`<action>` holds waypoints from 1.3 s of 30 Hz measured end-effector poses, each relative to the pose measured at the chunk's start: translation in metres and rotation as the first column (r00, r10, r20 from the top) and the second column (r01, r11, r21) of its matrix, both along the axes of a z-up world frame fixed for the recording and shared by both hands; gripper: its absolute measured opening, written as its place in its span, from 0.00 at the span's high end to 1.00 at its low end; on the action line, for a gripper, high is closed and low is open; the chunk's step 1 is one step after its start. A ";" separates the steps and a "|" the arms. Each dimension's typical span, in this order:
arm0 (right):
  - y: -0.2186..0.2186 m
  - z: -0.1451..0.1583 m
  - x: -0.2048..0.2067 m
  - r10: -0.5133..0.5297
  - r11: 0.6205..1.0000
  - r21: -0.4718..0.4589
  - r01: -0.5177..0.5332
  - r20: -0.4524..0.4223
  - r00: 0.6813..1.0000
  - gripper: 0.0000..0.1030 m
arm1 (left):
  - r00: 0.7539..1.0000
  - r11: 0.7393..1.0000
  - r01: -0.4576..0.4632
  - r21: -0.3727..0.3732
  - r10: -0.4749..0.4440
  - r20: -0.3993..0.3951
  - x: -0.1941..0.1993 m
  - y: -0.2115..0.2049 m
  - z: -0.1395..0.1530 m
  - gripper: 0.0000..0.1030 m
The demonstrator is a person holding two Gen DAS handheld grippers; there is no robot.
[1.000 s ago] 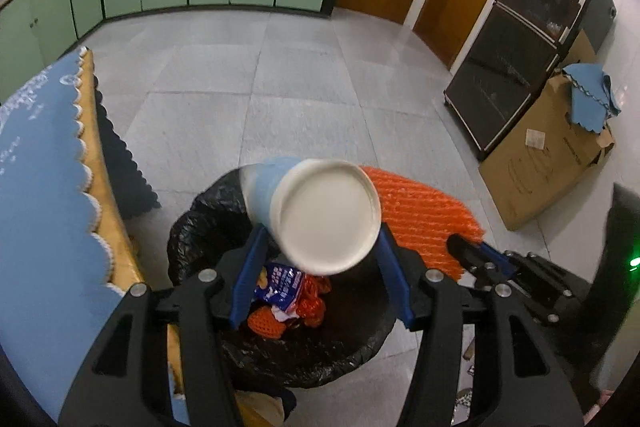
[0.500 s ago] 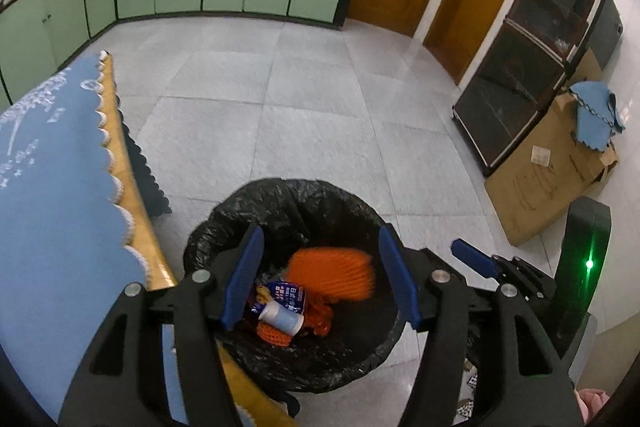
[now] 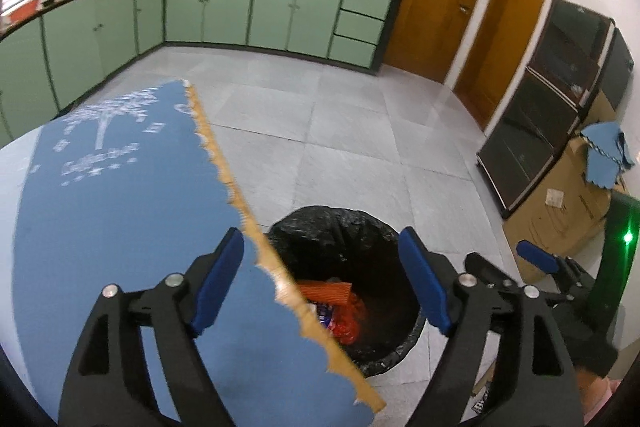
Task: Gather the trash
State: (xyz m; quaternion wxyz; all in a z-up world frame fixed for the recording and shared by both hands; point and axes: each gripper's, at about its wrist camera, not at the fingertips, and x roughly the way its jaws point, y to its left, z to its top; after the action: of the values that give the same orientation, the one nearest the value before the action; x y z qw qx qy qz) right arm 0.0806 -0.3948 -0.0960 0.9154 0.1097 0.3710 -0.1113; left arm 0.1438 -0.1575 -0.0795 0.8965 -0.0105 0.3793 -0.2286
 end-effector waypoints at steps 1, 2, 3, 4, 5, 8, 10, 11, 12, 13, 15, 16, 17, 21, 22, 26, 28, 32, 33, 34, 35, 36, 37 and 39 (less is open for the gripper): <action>0.003 0.005 -0.003 0.009 1.000 0.001 -0.009 0.003 1.000 0.06 | 1.000 1.000 -0.019 0.006 0.019 0.008 -0.005 0.007 0.005 0.19; 0.007 0.010 -0.006 0.020 1.000 -0.001 -0.020 0.009 1.000 0.06 | 1.000 1.000 -0.029 0.007 0.029 0.013 -0.008 0.011 0.008 0.17; 0.011 0.016 -0.009 0.031 1.000 -0.002 -0.031 0.017 0.999 0.06 | 0.999 0.999 -0.042 0.008 0.042 0.018 -0.013 0.016 0.012 0.16; 0.015 0.020 -0.012 0.038 0.999 -0.003 -0.038 0.020 0.999 0.06 | 0.998 0.998 -0.062 0.013 0.062 0.026 -0.020 0.023 0.017 0.15; 0.019 0.024 -0.016 0.047 0.999 -0.002 -0.047 0.023 0.999 0.06 | 0.997 0.997 -0.076 0.016 0.075 0.032 -0.026 0.028 0.020 0.14; 0.030 0.039 -0.029 0.071 0.997 0.005 -0.071 0.035 0.997 0.06 | 0.993 0.994 -0.104 0.021 0.102 0.055 -0.042 0.041 0.030 0.13; 0.037 0.046 -0.038 0.086 0.996 0.001 -0.086 0.046 0.995 0.06 | 0.991 0.993 -0.117 0.033 0.115 0.070 -0.054 0.047 0.037 0.12; 0.041 0.050 -0.043 0.096 0.995 -0.004 -0.096 0.051 0.994 0.06 | 0.990 0.992 -0.120 0.036 0.117 0.074 -0.058 0.049 0.038 0.12; 0.045 0.053 -0.048 0.106 0.994 -0.010 -0.105 0.056 0.993 0.06 | 0.989 0.991 -0.126 0.042 0.123 0.081 -0.064 0.051 0.041 0.12; 0.048 0.057 -0.052 0.112 0.994 -0.014 -0.111 0.061 0.992 0.06 | 0.988 0.990 -0.133 0.046 0.128 0.090 -0.068 0.053 0.044 0.12; 0.052 0.063 -0.062 0.116 0.993 -0.016 -0.115 0.072 0.991 0.06 | 0.985 0.988 -0.145 0.053 0.139 0.106 -0.077 0.058 0.049 0.11; 0.053 0.066 -0.066 0.117 0.993 -0.011 -0.117 0.075 0.990 0.06 | 0.982 0.986 -0.155 0.055 0.148 0.115 -0.083 0.060 0.052 0.11; 0.054 0.069 -0.069 0.119 0.993 -0.007 -0.119 0.076 0.990 0.06 | 0.981 0.986 -0.160 0.054 0.153 0.119 -0.088 0.061 0.054 0.11; 0.063 0.081 -0.087 0.131 0.991 -0.019 -0.130 0.089 0.987 0.06 | 0.976 0.984 -0.171 0.053 0.162 0.143 -0.108 0.067 0.065 0.11; 0.064 0.083 -0.091 0.136 0.991 -0.022 -0.135 0.094 0.986 0.06 | 0.975 0.983 -0.174 0.056 0.164 0.151 -0.113 0.068 0.067 0.11; 0.072 0.096 -0.104 0.164 0.986 -0.035 -0.161 0.125 0.979 0.06 | 0.970 0.982 -0.179 0.054 0.167 0.174 -0.128 0.071 0.077 0.11; 0.076 0.104 -0.110 0.176 0.984 -0.041 -0.172 0.145 0.974 0.06 | 0.966 0.982 -0.182 0.050 0.169 0.194 -0.134 0.073 0.084 0.11; 0.080 0.118 -0.117 0.195 0.981 -0.052 -0.189 0.183 0.963 0.06 | 0.960 0.981 -0.190 0.040 0.177 0.217 -0.147 0.078 0.093 0.10; 0.082 0.121 -0.118 0.198 0.980 -0.055 -0.191 0.191 0.961 0.06 | 0.958 0.980 -0.195 0.037 0.182 0.222 -0.149 0.080 0.095 0.10; 0.084 0.123 -0.119 0.200 0.980 -0.058 -0.192 0.195 0.960 0.06 | 0.957 0.980 -0.197 0.034 0.185 0.224 -0.150 0.082 0.096 0.10; 0.086 0.125 -0.119 0.202 0.979 -0.062 -0.193 0.200 0.959 0.06 | 0.955 0.979 -0.202 0.029 0.190 0.228 -0.152 0.084 0.098 0.10; 0.087 0.126 -0.120 0.203 0.979 -0.066 -0.194 0.203 0.958 0.06 | 0.953 0.978 -0.206 0.026 0.194 0.230 -0.153 0.085 0.099 0.10; 0.089 0.127 -0.120 0.206 0.978 -0.070 -0.196 0.202 0.957 0.06 | 0.952 0.977 -0.210 0.023 0.199 0.233 -0.155 0.087 0.101 0.10; 0.092 0.130 -0.121 0.210 0.977 -0.073 -0.199 0.202 0.957 0.06 | 0.950 0.977 -0.213 0.019 0.202 0.237 -0.157 0.090 0.102 0.10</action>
State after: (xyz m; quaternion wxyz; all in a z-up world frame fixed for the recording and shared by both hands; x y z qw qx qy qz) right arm -0.0408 -0.3027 0.0344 0.9584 0.0578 0.2792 -0.0136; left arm -0.0127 -0.0677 0.0228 0.9539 -0.0034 0.2731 -0.1243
